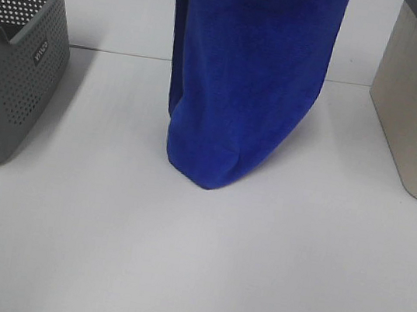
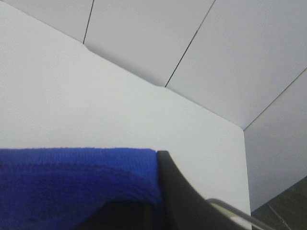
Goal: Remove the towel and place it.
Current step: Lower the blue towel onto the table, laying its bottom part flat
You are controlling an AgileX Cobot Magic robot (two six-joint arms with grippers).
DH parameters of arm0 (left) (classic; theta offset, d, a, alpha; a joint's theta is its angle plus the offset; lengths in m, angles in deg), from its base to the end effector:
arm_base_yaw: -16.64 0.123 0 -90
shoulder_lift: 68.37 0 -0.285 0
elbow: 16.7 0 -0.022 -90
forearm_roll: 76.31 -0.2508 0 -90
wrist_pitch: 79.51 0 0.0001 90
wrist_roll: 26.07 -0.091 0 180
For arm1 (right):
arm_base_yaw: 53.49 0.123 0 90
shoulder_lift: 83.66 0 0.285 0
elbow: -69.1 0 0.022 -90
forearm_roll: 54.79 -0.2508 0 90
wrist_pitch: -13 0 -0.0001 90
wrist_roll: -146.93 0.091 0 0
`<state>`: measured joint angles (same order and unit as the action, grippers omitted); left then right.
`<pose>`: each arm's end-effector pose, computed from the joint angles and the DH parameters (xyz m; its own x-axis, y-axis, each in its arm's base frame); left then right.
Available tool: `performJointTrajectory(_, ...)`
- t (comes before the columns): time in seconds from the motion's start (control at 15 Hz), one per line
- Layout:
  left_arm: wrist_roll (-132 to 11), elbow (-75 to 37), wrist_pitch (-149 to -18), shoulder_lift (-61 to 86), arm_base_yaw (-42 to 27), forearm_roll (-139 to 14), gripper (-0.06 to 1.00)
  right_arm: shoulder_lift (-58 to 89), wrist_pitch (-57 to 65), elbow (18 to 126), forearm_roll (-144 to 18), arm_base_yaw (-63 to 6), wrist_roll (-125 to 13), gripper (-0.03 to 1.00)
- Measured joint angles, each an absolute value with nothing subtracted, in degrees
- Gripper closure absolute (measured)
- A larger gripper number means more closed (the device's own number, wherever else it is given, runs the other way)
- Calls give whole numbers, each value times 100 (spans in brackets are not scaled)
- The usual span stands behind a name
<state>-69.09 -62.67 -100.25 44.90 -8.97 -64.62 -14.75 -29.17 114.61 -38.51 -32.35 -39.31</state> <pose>0.3815 -0.1901 0.5055 0.2946 0.4460 -0.8451 0.4005 0.7454 0.5330 0.3862 0.1310 0.4870 -0.1937 -0.4082 -0.8921 -0.2607 0.8981 -0.3543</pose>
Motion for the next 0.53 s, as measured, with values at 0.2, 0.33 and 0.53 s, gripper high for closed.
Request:
performJointTrajectory(0.2,-7385,-6267,-8856,4805,-897,-6399,94,-1693,-2069,11461,-3330,-3235,-3479,95)
performJointTrajectory(0.33,-7408,-6267,-8003,5006,-897,-6399,94,-1813,-1393,11466,-3084,-3235,-3198,95)
performJointTrajectory(0.53,-7408,-6267,-7309,5361,-897,-6405,94,-2122,-865,11564,-2837,-3235,-2883,95)
